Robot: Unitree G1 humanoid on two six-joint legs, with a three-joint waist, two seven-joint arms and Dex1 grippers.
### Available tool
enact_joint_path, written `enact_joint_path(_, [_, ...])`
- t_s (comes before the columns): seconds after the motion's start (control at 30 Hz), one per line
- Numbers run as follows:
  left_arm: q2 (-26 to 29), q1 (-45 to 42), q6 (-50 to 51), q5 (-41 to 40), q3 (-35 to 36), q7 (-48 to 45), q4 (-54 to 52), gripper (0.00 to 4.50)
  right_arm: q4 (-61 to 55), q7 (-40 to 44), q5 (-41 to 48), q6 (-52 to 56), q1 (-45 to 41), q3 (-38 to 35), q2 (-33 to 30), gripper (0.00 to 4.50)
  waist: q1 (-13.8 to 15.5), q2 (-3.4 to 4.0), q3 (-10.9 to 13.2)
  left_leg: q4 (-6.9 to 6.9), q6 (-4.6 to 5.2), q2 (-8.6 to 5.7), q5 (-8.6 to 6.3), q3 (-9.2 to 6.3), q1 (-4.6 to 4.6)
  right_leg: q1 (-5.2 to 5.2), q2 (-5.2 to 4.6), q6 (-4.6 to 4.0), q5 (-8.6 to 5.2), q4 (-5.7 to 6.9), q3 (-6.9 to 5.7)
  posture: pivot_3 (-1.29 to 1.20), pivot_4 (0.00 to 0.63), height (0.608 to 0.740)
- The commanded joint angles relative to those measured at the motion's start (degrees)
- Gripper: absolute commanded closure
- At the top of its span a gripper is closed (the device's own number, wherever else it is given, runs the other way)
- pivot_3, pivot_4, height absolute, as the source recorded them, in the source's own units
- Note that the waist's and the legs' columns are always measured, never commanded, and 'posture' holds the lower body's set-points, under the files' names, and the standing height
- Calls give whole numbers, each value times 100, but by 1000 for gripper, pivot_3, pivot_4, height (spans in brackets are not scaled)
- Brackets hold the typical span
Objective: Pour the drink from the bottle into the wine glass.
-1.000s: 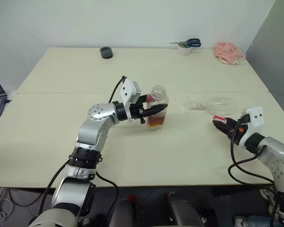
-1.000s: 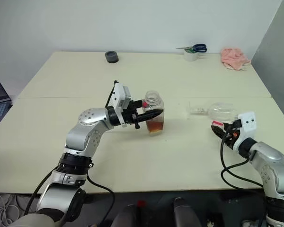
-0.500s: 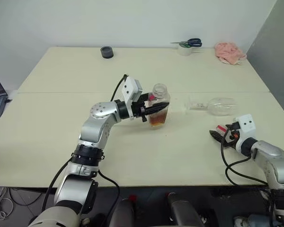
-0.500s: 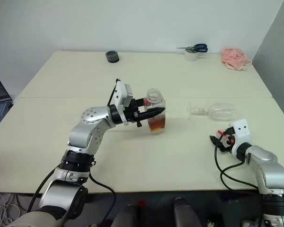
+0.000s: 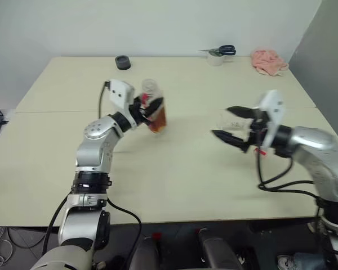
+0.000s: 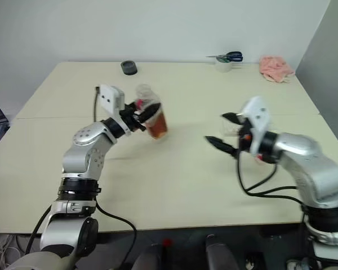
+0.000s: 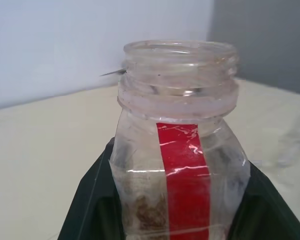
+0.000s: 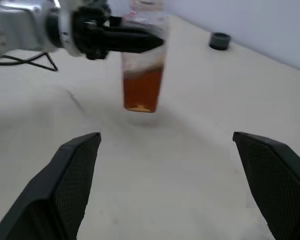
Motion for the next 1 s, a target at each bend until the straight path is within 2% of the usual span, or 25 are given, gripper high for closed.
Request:
enact_joint_path(0.03, [253, -16, -115, 154, 428, 656, -53, 2708, 457, -426, -430, -396, -638, 376, 664, 0, 12, 0, 0, -1, 0, 2, 0, -3, -1, -2, 1, -1, 0, 1, -4, 0, 150, 740])
enact_joint_path(0.13, [420, 134, -82, 86, 738, 945, -95, 2709, 1163, -998, -815, -714, -1032, 508, 1468, 0, 31, -4, -2, -3, -1, 3, -1, -12, -9, -3, -4, -20, 11, -1, -17, 0, 150, 740])
enact_joint_path(0.27, [503, 426, 15, -54, 1001, 1087, -317, 2710, 1428, -1080, -1094, -864, -1113, 783, 1961, 0, 102, -5, -3, -4, -4, -13, -1, -20, -17, -4, -37, -28, 16, -4, -39, 0, 150, 740])
enact_joint_path(0.5, [485, 876, 35, -198, 1159, 1217, -529, 2710, 1504, -891, -1119, -786, -1108, 948, 2291, 0, 170, -9, -5, 3, -7, -21, 1, -61, -34, -2, -58, -29, 16, -3, -93, 0, 150, 740])
enact_joint_path(0.73, [574, 871, -23, -68, 1087, 1190, -209, 2710, 1696, -764, -1218, -848, -1205, 936, 2300, 0, 162, -8, -5, 1, -7, -18, 5, -87, -31, 4, -44, -38, 22, 4, -115, 0, 150, 740])
enact_joint_path(0.77, [575, 896, -14, -71, 1085, 1188, -220, 1976, 1711, -752, -1233, -855, -1212, 932, 2294, 0, 162, -8, -5, 0, -7, -18, 5, -88, -31, 4, -43, -38, 21, 4, -116, 0, 150, 740])
enact_joint_path(0.97, [640, 1200, -36, 92, 996, 1216, -431, 120, 1751, -716, -1290, -875, -1212, 907, 2282, 0, 161, -8, -5, -1, -7, -18, 5, -89, -31, 4, -45, -38, 22, 4, -116, 0, 150, 740])
enact_joint_path(1.0, [665, 1286, -65, 145, 953, 1188, -446, 19, 1746, -705, -1292, -872, -1198, 896, 2266, 0, 161, -8, -5, -1, -7, -18, 5, -90, -31, 4, -45, -38, 22, 4, -116, 0, 150, 740])
